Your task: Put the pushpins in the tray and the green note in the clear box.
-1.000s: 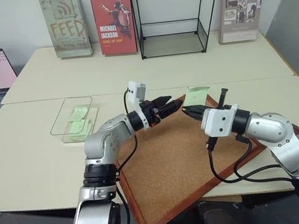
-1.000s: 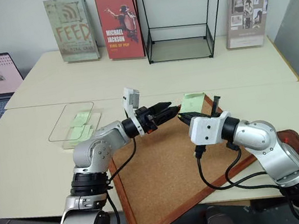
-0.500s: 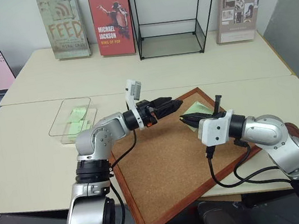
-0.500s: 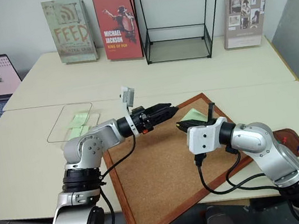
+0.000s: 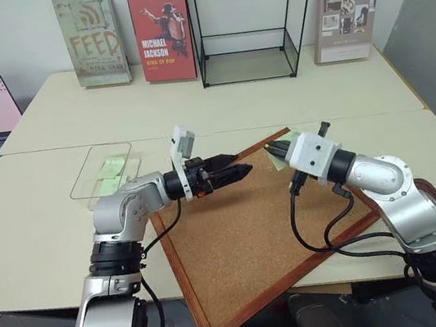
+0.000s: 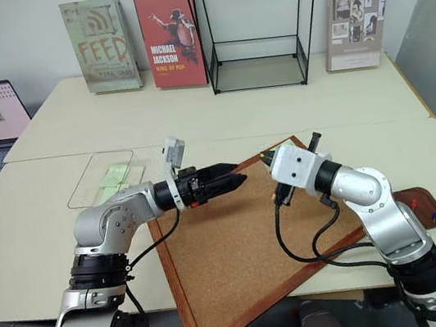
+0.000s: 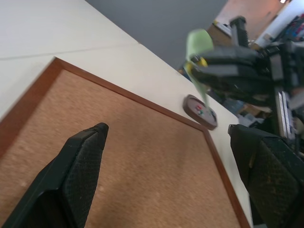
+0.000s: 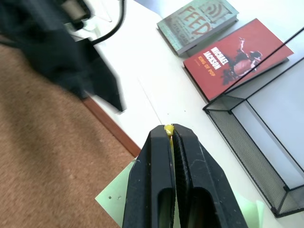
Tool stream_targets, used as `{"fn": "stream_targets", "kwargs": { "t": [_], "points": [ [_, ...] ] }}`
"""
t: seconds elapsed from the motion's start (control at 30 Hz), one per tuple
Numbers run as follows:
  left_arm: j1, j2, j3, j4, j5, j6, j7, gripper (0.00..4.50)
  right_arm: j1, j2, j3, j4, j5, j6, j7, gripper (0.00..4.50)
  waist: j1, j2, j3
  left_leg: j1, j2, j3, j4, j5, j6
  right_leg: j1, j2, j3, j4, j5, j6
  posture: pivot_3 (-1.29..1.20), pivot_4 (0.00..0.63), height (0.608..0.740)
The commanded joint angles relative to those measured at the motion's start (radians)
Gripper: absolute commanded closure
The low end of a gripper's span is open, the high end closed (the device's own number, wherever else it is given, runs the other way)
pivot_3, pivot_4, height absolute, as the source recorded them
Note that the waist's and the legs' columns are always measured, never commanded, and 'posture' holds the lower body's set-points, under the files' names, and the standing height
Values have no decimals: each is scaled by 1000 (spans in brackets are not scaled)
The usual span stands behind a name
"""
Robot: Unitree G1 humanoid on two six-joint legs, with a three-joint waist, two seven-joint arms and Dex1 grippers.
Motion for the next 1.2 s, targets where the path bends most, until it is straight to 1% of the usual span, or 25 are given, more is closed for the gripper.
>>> {"fn": "stream_targets", "kwargs": {
  "t": [0.03, 0.17, 0.3, 0.53, 0.6, 0.63, 0.67, 0.8, 0.97, 1.0, 1.03, 1.13, 1.17, 1.2],
  "points": [
    [16, -16, -34, -97, -42, 35, -25, 169, -46, 31, -20, -63, 30, 77, -24, 4500, 1, 0, 0, 0, 0, 0, 0, 0, 0, 0, 0, 0, 0, 0, 0, 0, 150, 740],
    [5, -80, -20, -85, -54, 44, 36, 169, -63, 55, 1, -79, 37, 122, -34, 4500, 2, 0, 0, 0, 0, 0, 0, 0, 0, 0, 0, 0, 0, 0, 0, 0, 150, 740],
    [-29, -145, 28, -25, -62, 52, 115, 169, -65, 64, 16, -91, 37, 140, -37, 4500, 0, 0, 0, 0, 0, 0, 0, 0, 0, 0, 0, 0, 1, 0, 0, 0, 150, 740],
    [-63, -199, 49, 25, -63, 57, 165, 169, -68, 62, 27, -100, 37, 152, -42, 4500, -1, 0, 0, 0, 0, 0, 0, 0, 0, 0, 0, 0, 1, 0, 0, 0, 150, 740],
    [-66, -205, 43, 28, -57, 54, 167, 525, -69, 61, 29, -101, 38, 153, -44, 4500, -1, 0, 0, 0, 0, 0, 0, 0, 0, 0, 0, 0, 1, 0, 0, 0, 150, 740],
    [-66, -207, 42, 27, -56, 55, 168, 606, -69, 61, 30, -102, 39, 154, -45, 4500, -1, 0, 0, 0, 0, 0, 0, 0, 0, 0, 0, 0, 1, 0, 0, 0, 150, 740],
    [-66, -209, 40, 26, -57, 57, 166, 858, -69, 60, 30, -103, 39, 154, -45, 4500, -1, 0, 0, 0, 0, 0, 0, 0, 0, 0, 0, 0, 1, 0, 0, 0, 150, 740],
    [-69, -219, 37, 25, -57, 59, 167, 1556, -70, 60, 32, -103, 39, 153, -46, 4500, -1, 0, 0, 0, 0, 0, 0, 0, 0, 0, 0, 0, 1, 0, 0, 0, 150, 740],
    [-75, -232, 40, 35, -50, 50, 174, 2652, -73, 60, 35, -100, 37, 149, -47, 4500, -1, 0, 0, 0, 0, 0, 0, 0, 0, 0, 0, 0, 1, 0, 0, 0, 150, 740],
    [-75, -233, 40, 36, -48, 47, 175, 2738, -73, 60, 36, -100, 37, 149, -47, 4500, -1, 0, 0, 0, 0, 0, 0, 0, 0, 0, 0, 0, 1, 0, 0, 0, 150, 740],
    [-75, -233, 40, 36, -46, 46, 176, 2964, -74, 59, 36, -100, 36, 149, -47, 4500, -1, 0, 0, 0, 0, 0, 0, 0, 0, 0, 0, 0, 1, 0, 0, 0, 150, 740],
    [-75, -235, 39, 38, -39, 36, 182, 3409, -73, 60, 35, -102, 37, 150, -48, 4500, -1, 0, 0, 0, 0, 0, 0, 0, 0, 0, 0, 0, 1, 0, 0, 0, 150, 740],
    [-74, -235, 39, 38, -37, 34, 184, 3647, -73, 60, 35, -102, 37, 151, -48, 4500, -1, 0, 0, 0, 0, 0, 0, 0, 0, 0, 0, 0, 1, 0, 0, 0, 150, 740],
    [-73, -235, 38, 38, -36, 31, 183, 3792, -72, 61, 35, -102, 37, 151, -50, 4500, -1, 0, 0, 0, 0, 0, 0, 0, 0, 0, 0, 0, 1, 0, 0, 0, 150, 740]
  ]
}}
